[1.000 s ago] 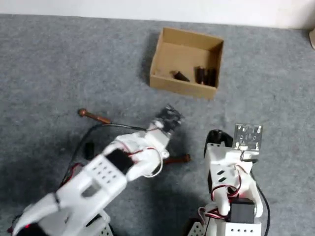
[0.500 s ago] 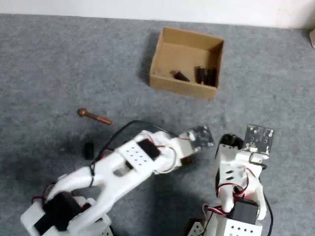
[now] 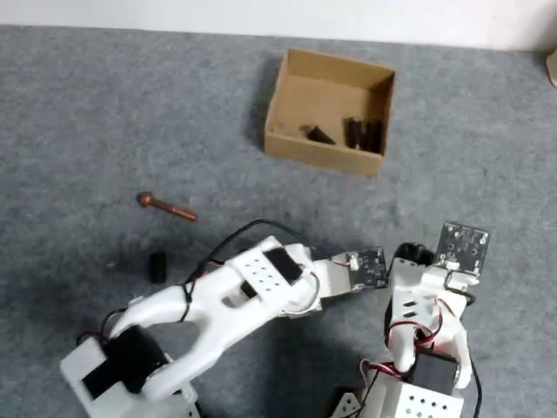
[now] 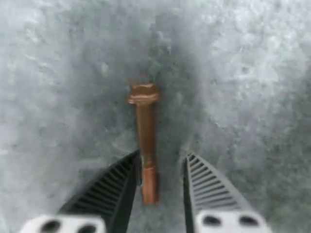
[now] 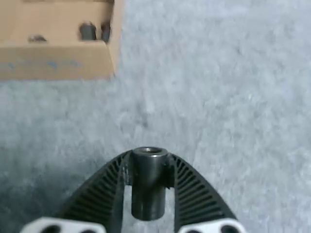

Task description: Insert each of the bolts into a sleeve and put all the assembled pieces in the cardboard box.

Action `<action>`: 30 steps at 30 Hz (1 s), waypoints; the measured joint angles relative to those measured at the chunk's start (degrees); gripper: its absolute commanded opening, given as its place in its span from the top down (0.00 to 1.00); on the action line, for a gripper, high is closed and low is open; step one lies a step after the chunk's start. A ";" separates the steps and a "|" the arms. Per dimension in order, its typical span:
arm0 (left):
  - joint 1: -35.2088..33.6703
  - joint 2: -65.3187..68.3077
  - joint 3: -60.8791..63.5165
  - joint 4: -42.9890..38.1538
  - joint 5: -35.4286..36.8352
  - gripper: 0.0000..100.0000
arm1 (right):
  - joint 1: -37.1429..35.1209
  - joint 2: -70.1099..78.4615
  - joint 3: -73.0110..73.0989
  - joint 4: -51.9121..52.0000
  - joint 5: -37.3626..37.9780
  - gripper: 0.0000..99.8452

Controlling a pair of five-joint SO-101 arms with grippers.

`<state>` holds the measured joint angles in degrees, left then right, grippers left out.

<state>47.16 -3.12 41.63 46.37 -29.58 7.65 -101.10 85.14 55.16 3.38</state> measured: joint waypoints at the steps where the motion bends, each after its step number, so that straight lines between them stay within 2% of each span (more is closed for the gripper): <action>1: 0.44 1.14 -0.79 0.00 -0.09 0.86 | 0.09 -0.35 0.00 -0.09 0.00 1.00; 9: 0.44 5.71 -4.57 2.37 -0.70 0.87 | 0.26 0.09 0.09 -0.53 -0.09 1.00; 14: 0.44 5.80 -4.75 2.64 -0.70 1.00 | 0.26 0.09 0.18 -0.70 -0.09 1.00; 30: 1.41 5.63 -4.04 2.46 -1.76 0.99 | 0.26 0.09 0.18 -0.79 0.09 1.00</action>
<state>48.57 2.51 37.58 48.84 -31.34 7.91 -101.01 85.32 54.37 3.47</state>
